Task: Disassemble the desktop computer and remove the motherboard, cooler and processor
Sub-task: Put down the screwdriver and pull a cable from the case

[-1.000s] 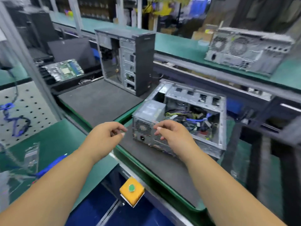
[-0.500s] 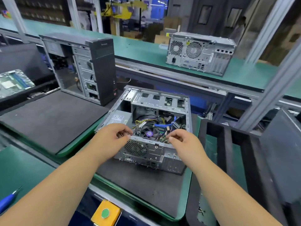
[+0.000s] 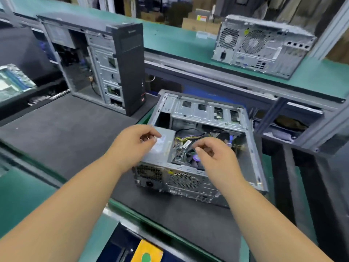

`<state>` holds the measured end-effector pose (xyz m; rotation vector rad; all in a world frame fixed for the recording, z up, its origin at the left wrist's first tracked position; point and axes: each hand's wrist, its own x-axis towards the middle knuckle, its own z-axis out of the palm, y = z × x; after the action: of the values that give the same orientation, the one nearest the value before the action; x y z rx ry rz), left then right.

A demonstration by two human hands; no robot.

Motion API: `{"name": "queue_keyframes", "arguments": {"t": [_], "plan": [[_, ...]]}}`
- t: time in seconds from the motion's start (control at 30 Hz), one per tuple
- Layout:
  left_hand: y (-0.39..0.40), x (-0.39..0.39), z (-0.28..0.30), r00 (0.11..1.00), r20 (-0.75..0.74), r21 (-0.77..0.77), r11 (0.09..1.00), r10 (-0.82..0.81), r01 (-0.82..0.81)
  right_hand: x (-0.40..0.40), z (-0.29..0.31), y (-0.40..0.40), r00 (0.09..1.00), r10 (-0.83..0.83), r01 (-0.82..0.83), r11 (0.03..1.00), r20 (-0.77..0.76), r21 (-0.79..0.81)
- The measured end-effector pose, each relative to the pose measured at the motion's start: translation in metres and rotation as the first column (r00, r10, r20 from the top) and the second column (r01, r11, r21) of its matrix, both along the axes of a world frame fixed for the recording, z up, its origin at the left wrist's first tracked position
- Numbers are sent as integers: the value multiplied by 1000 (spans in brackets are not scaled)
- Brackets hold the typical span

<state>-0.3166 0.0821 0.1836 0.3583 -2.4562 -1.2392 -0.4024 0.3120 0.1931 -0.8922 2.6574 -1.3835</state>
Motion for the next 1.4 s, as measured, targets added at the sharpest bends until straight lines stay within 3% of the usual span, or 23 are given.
{"name": "queue_keyframes", "arguments": {"t": [0.2,0.33,0.47,0.63,0.93,1.23,1.4], "plan": [[-12,72,-18,977,89,-32,981,193,-191,41,-11,-41,966,258,-252,959,27,-126],[-11,143,-40,902,191,-43,921,388,-388,67,-28,-47,907,407,-387,906,106,-173],[-12,199,-56,812,267,-38,848,518,-529,94,-34,-54,863,478,-449,874,163,-187],[-34,235,-79,729,365,-143,808,580,-571,123,-45,-72,821,519,-503,855,238,-130],[-84,267,-180,477,670,-443,822,569,-359,159,-82,-117,825,439,-466,885,356,-12],[-104,266,-224,502,683,-470,845,531,-256,175,-101,-144,831,377,-432,901,409,49],[-107,273,-222,457,724,-474,854,516,-214,182,-108,-151,823,367,-438,896,432,73]]}}
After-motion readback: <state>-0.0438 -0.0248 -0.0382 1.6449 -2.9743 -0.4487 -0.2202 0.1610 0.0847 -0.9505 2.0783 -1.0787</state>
